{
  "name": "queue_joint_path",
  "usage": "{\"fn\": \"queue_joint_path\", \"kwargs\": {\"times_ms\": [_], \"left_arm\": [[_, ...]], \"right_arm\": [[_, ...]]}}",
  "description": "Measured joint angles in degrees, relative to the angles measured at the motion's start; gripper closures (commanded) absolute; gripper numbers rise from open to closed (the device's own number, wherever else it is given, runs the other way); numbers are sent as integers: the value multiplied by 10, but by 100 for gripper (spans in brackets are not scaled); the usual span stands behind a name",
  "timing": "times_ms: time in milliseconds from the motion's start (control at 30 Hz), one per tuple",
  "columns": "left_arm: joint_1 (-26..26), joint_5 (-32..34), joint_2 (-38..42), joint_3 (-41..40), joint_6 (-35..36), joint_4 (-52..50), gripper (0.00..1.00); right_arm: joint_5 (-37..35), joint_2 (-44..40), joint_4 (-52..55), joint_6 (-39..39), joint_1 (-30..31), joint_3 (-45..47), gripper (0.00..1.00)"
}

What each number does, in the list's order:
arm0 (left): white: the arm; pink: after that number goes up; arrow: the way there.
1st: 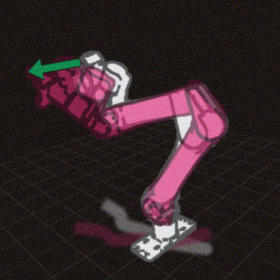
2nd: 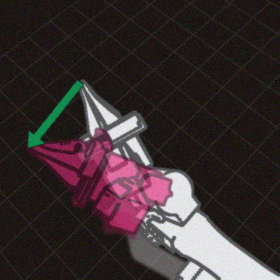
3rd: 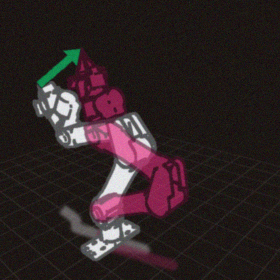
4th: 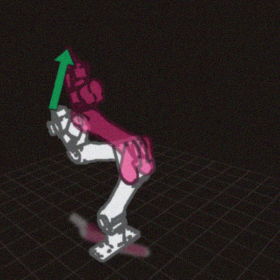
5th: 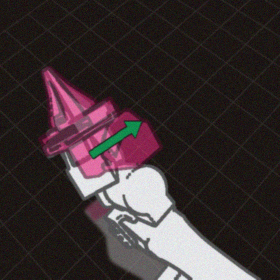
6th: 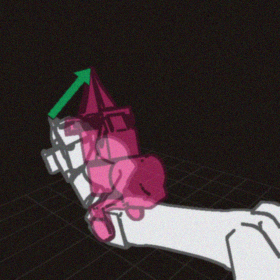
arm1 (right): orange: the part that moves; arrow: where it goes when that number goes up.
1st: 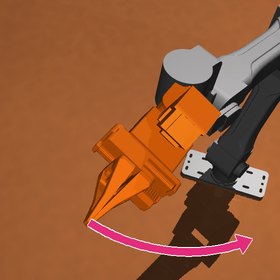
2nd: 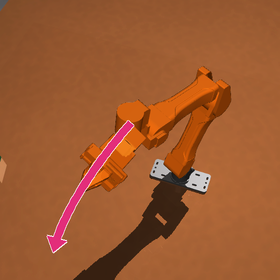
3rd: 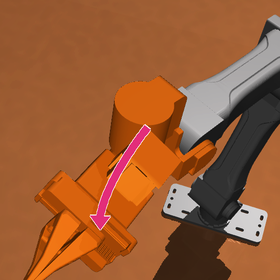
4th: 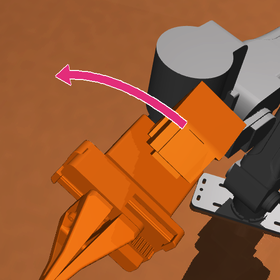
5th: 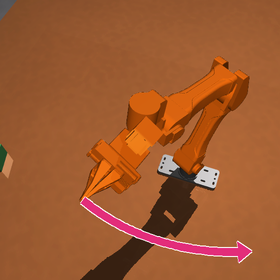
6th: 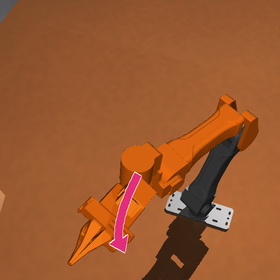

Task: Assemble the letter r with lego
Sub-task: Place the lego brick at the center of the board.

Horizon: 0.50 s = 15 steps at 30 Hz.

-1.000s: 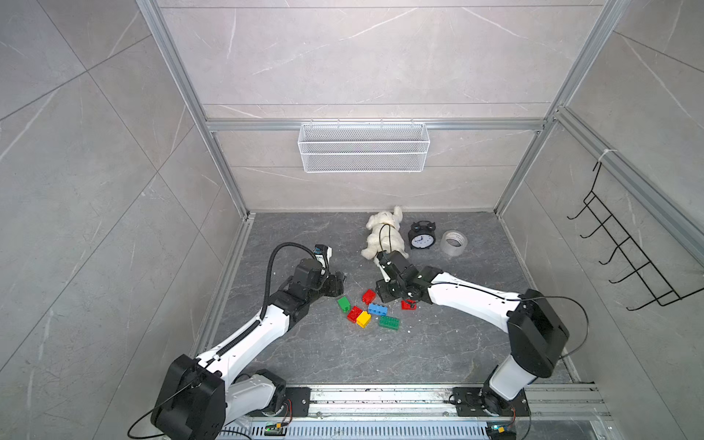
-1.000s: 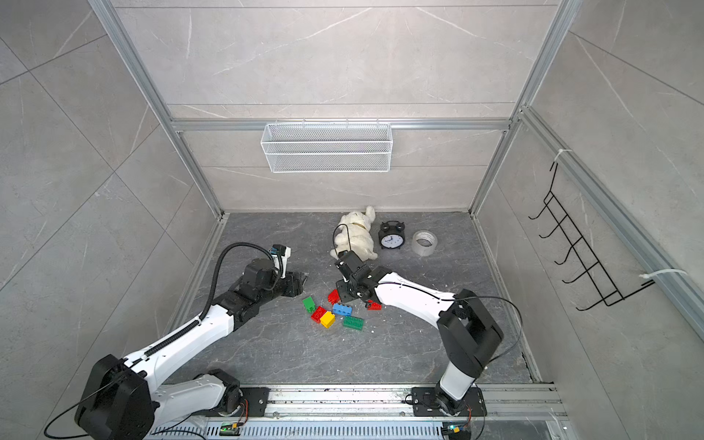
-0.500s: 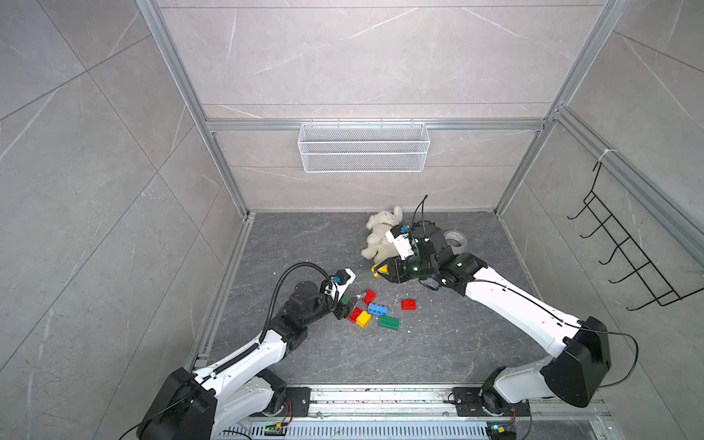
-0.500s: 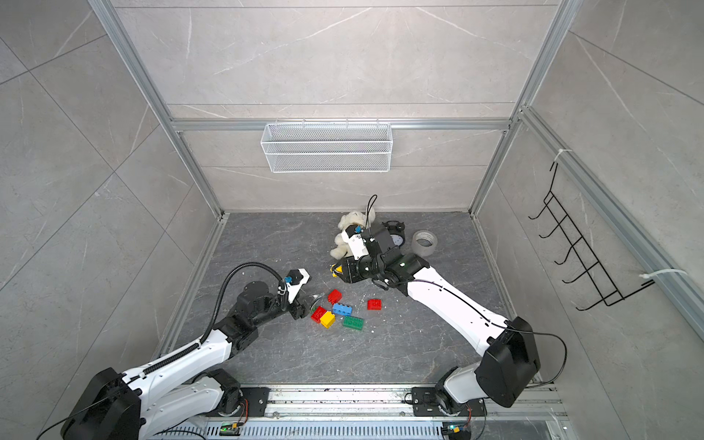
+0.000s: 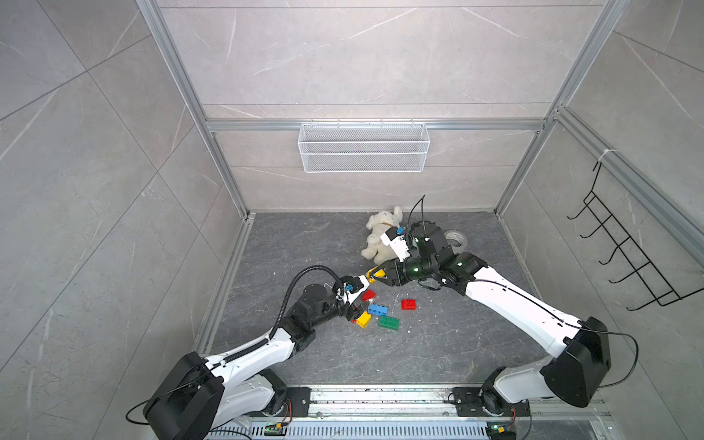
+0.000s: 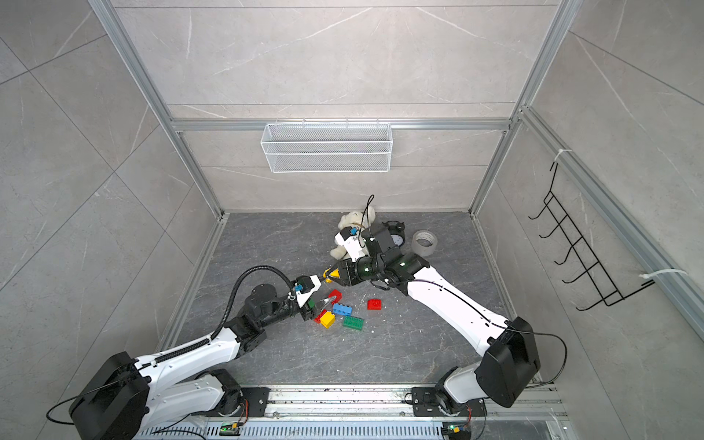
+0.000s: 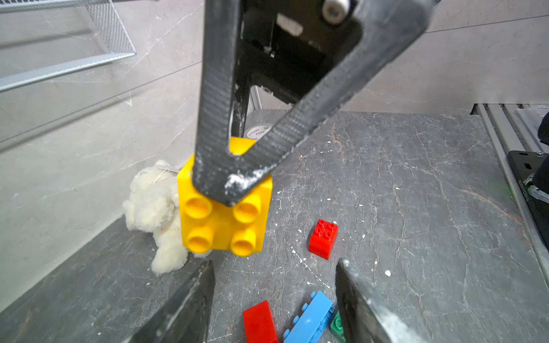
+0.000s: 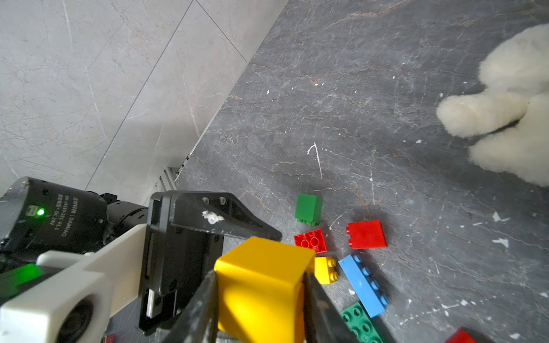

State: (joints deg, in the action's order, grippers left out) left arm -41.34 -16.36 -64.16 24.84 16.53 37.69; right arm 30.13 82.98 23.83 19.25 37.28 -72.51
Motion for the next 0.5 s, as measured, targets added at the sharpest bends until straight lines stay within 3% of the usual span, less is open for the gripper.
{"fn": "queue_joint_path", "kwargs": {"times_ms": [500], "left_arm": [[-14,23,7,7,4,32,44]], "right_arm": [[25,7,0,0,2,6,62]]}}
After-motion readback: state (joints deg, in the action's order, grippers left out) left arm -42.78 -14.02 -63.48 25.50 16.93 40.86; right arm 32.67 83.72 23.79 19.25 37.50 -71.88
